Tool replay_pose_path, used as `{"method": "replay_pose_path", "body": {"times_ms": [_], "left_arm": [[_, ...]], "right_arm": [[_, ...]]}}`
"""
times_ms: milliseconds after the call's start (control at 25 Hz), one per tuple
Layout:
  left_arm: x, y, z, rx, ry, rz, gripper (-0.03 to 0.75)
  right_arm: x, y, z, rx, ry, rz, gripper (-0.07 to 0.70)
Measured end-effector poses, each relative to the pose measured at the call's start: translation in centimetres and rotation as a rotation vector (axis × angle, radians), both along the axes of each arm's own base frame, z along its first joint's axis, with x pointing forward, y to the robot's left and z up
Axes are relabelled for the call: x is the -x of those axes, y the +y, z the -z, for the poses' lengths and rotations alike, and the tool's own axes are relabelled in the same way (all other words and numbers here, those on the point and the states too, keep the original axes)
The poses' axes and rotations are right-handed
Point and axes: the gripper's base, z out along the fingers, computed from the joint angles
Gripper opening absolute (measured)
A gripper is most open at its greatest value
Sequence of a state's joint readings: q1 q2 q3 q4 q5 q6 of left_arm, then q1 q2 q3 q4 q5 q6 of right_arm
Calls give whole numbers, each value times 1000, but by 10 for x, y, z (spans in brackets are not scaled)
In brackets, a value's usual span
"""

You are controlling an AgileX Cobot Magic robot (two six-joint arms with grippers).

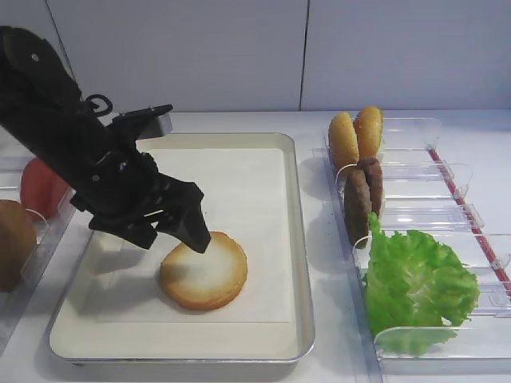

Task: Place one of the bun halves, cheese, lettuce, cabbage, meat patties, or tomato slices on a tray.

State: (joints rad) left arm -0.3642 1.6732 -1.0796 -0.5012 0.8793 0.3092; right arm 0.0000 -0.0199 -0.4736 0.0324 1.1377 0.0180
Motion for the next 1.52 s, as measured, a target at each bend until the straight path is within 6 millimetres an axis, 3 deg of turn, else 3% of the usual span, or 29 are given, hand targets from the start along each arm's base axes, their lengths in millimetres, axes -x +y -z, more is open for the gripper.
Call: {"method": "replay_pose_path", "body": {"times_ms": [360, 520, 840, 1080, 1240, 1280, 1320, 1520], "left_arm": [[-23, 24, -55, -349, -45, -78, 574], [-29, 29, -76, -401, -88, -104, 574], [-31, 30, -82, -408, -106, -107, 574], [-25, 39, -97, -418, -154, -125, 574], [-7, 51, -129, -415, -255, -151, 574], [8, 56, -152, -375, -344, -172, 574], [8, 56, -152, -375, -344, -172, 574], [57, 74, -205, -291, -535, -220, 574]], "right_arm": [[0, 0, 0, 0, 0, 0, 627], [0, 0, 0, 0, 0, 0, 627], [0, 0, 0, 0, 0, 0, 627], [0, 0, 0, 0, 0, 0, 627], [0, 0, 0, 0, 0, 0, 627], [0, 0, 0, 0, 0, 0, 627], [0, 0, 0, 0, 0, 0, 627], [0, 0, 0, 0, 0, 0, 627]]}}
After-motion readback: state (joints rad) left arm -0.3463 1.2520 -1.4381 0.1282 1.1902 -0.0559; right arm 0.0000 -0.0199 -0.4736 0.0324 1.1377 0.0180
